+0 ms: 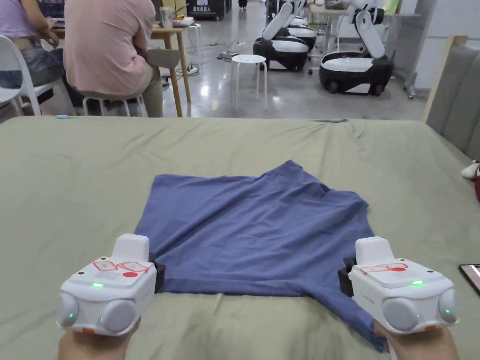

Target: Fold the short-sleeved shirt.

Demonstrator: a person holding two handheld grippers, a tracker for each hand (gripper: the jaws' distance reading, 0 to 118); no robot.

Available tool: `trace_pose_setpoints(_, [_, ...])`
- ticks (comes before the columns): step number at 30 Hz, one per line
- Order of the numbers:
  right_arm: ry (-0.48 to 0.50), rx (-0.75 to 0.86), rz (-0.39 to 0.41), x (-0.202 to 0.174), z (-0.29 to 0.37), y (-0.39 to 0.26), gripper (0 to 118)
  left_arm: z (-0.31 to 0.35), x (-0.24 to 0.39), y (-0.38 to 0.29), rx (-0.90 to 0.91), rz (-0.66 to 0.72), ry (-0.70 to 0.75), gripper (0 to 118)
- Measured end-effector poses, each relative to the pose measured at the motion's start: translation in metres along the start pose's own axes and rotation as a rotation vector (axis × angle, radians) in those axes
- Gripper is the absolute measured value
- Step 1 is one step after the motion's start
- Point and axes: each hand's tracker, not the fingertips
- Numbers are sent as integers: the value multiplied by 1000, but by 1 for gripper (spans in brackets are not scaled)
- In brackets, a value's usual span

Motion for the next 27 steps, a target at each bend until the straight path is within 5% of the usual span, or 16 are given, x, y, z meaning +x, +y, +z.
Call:
trace_pose_setpoints(7, [-1,-30,-22,16,0,-4,0,-18,-109,2,-146,213,-1,4])
trace_pose_setpoints(8, [-1,-36,-31,18,0,-7,0,-21,-119,0,-157,234,-23,24])
trace_pose_setpoints(10, [-11,-52,-27,22,-4,-10,0,-27,-123,-5,-210,240,-83,102])
trace_pose_setpoints(11, [-15,-60,-25,24,-5,-12,0,-33,-126,-9,-236,232,-111,118])
trace_pose_setpoints(17, [-42,-92,-32,39,-4,-19,0,-65,-109,-25,-332,210,-167,87])
trace_pose_setpoints(18, [-46,-96,-33,43,-3,-20,0,-69,-103,-27,-361,186,-174,75])
trace_pose_setpoints(20, [-57,-108,-33,51,0,-24,0,-78,-95,-34,-393,124,-148,22])
trace_pose_setpoints(21, [-65,-114,-31,56,1,-27,0,-81,-91,-37,-394,86,-102,12])
trace_pose_setpoints(27, [-104,-126,-51,88,27,-44,0,-54,-90,-25,-257,114,-86,5])
